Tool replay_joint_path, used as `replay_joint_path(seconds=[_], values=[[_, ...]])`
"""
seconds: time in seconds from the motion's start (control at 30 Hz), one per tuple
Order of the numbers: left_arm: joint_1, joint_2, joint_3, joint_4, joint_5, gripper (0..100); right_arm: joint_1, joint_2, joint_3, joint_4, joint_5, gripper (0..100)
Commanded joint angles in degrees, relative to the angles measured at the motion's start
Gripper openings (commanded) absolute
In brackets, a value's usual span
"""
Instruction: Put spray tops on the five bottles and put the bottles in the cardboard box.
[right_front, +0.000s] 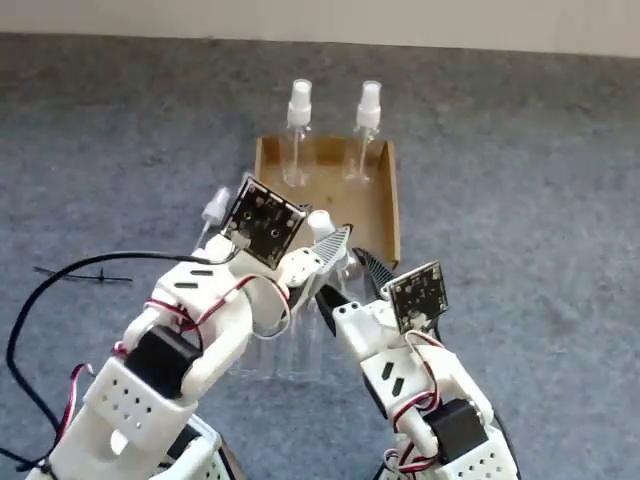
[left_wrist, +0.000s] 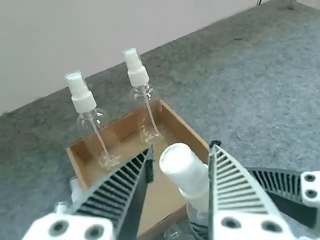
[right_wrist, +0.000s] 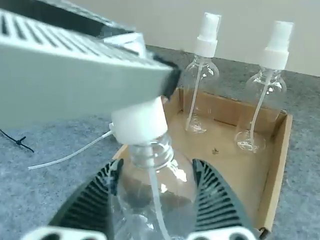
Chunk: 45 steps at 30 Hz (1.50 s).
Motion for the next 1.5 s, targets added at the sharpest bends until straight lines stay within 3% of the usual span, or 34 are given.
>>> replay_joint_path(seconds=[0.0, 0.2, 0.33, 0.43, 0.7, 0.83, 1.0, 1.2, 1.33, 1.47], values=[[-0.6, -1.1, -6.5, 4.0, -1.6, 17, 1.0, -0.8, -0.7, -1.9, -0.5, 0.3], [-2.1, -1.0, -15.3, 7.3, -1.8, 17, 1.0, -0.8, -0.7, -1.9, -0.5, 0.3], [-7.3, 0.9, -14.3, 7.0, -2.5, 17, 1.0, -0.8, -0.7, -1.9, -0.5, 0.3], [-7.3, 3.6, -12.4, 7.3, -5.3, 17, 1.0, -0.8, -0.7, -1.9, -0.5, 0.3], [2.6, 4.4, -10.6, 8.3, -9.2, 17, 1.1, -0.8, -0.7, -1.9, -0.5, 0.3], [3.0, 4.2, -10.7, 9.6, -9.1, 17, 1.1, -0.8, -0.7, -1.9, -0.5, 0.3], [-2.9, 3.8, -14.4, 10.0, -9.1, 17, 1.2, -0.8, -0.7, -1.8, -0.5, 0.3], [-15.5, 3.8, -19.6, 20.7, -9.1, 17, 4.1, -0.6, -3.3, 1.2, -0.4, 0.3], [-20.0, 3.6, -11.7, 22.9, -9.0, 17, 4.7, 6.5, -10.9, 0.4, 0.1, 0.3], [-20.3, -2.3, 1.0, 15.8, -7.3, 18, 4.6, 23.5, -22.8, -3.5, 0.4, 0.3]])
